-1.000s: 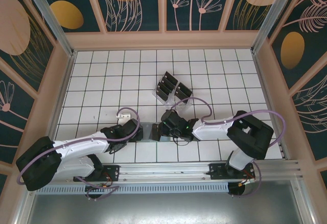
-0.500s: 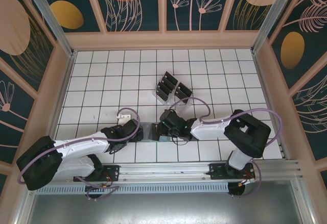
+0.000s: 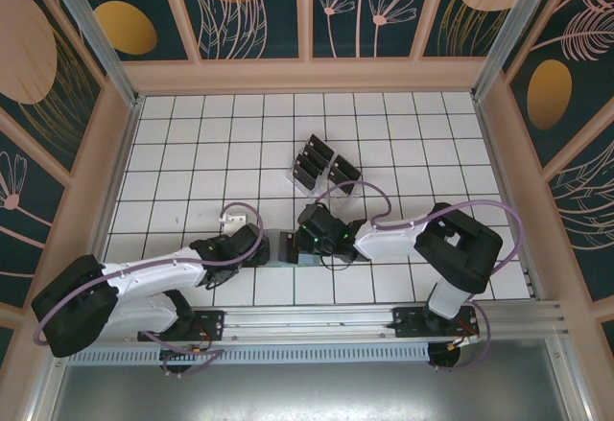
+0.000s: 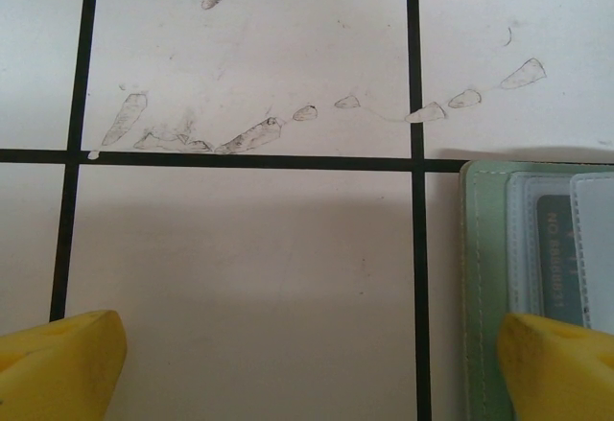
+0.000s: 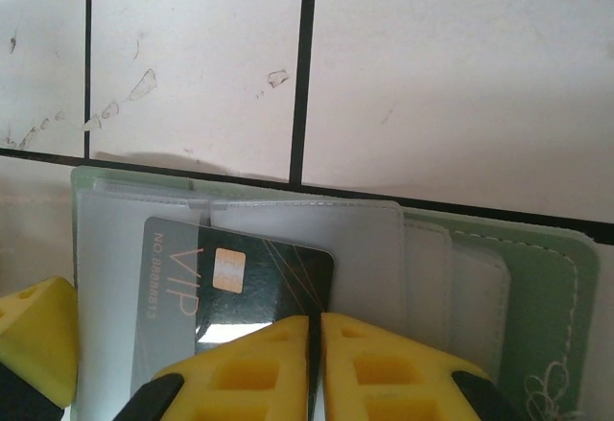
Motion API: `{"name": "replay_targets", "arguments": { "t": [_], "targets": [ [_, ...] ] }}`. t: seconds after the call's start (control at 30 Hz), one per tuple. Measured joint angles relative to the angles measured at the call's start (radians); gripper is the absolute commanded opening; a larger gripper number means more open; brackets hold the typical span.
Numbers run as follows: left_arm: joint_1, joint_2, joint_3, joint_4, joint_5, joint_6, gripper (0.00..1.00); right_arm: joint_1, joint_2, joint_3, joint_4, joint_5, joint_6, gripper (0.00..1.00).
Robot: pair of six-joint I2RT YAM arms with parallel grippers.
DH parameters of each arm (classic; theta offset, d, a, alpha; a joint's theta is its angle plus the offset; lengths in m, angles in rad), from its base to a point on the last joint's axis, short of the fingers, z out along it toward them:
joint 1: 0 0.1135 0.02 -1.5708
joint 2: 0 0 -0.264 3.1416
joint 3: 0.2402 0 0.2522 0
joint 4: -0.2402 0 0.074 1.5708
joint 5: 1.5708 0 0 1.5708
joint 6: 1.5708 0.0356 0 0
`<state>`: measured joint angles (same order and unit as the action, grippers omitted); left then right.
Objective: Put the credit cards into the card holder
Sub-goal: Insert the credit card into the card slot.
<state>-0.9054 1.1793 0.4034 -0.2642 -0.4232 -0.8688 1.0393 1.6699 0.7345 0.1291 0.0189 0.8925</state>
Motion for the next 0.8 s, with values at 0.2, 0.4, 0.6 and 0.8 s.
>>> {"name": "replay_targets", "arguments": {
  "t": [0.2, 0.4, 0.6, 0.8],
  "targets": [
    [0.0, -0.002, 0.0, 0.0, 0.0, 0.0, 0.99, 0.0, 0.0, 0.005, -0.003, -0.018, -0.005, 0.11],
    [0.0, -0.044, 0.0, -0.001, -0.001, 0.0, 0.99, 0.0, 0.01, 0.025, -0.002, -0.046, -0.004, 0.11],
    [0.0, -0.05, 0.0, -0.002, -0.001, 0.0, 0.99, 0.001, 0.033, 0.05, -0.002, -0.059, -0.005, 0.12],
    [0.0, -0.055, 0.0, -0.002, -0.002, -0.001, 0.99, 0.002, 0.041, 0.066, -0.003, -0.07, -0.006, 0.23]
  ]
}}
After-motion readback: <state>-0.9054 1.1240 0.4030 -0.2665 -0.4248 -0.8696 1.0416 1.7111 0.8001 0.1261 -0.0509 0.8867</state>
